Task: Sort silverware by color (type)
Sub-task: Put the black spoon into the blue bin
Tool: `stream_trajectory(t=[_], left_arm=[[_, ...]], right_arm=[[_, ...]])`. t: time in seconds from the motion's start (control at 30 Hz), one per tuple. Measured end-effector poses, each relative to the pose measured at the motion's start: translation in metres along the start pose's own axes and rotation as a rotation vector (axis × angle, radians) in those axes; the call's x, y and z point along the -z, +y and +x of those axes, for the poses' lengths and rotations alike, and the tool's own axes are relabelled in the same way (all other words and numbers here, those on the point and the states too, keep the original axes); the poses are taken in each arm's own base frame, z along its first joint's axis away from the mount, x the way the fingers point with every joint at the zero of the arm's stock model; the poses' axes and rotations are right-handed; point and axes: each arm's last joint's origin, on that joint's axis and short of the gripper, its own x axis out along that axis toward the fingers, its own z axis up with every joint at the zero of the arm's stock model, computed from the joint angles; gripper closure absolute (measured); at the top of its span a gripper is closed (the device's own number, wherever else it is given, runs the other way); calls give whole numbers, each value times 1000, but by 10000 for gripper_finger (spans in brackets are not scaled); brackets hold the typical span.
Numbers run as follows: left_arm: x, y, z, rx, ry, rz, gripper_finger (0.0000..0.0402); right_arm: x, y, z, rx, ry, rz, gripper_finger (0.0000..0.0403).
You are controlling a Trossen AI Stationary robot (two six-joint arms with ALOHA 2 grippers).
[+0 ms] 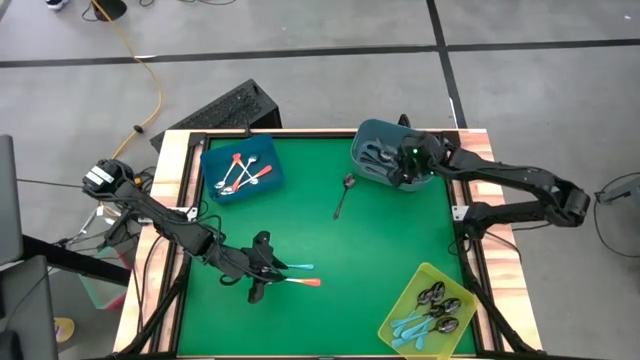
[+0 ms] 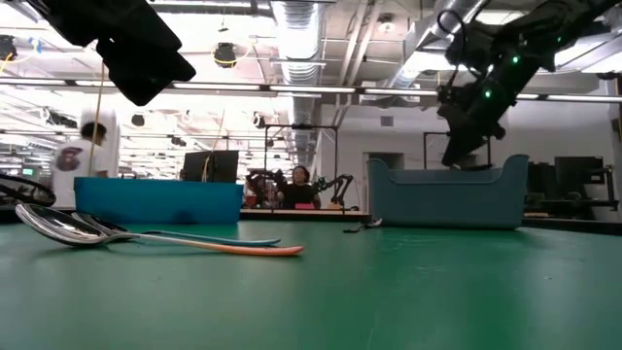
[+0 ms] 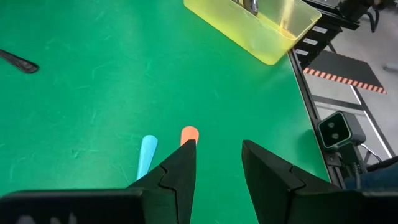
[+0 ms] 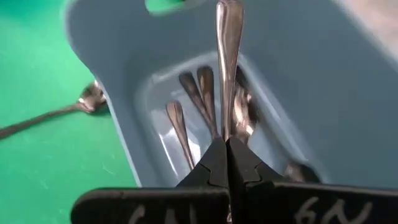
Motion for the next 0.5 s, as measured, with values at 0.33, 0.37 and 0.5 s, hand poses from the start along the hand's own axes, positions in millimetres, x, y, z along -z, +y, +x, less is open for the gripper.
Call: stream_trajectory(t=[0.33,0.37,0.5], left_arm=[[0,0,0,-1,0,-8,287],[0,0,0,-1,0,-11,287],[0,0,0,3,3,-15,287]], right_arm=[[12,-10,16,27,6,83,401],[13,-12,16,33,8,98,401],[15,-17,18,49,17,116,401]])
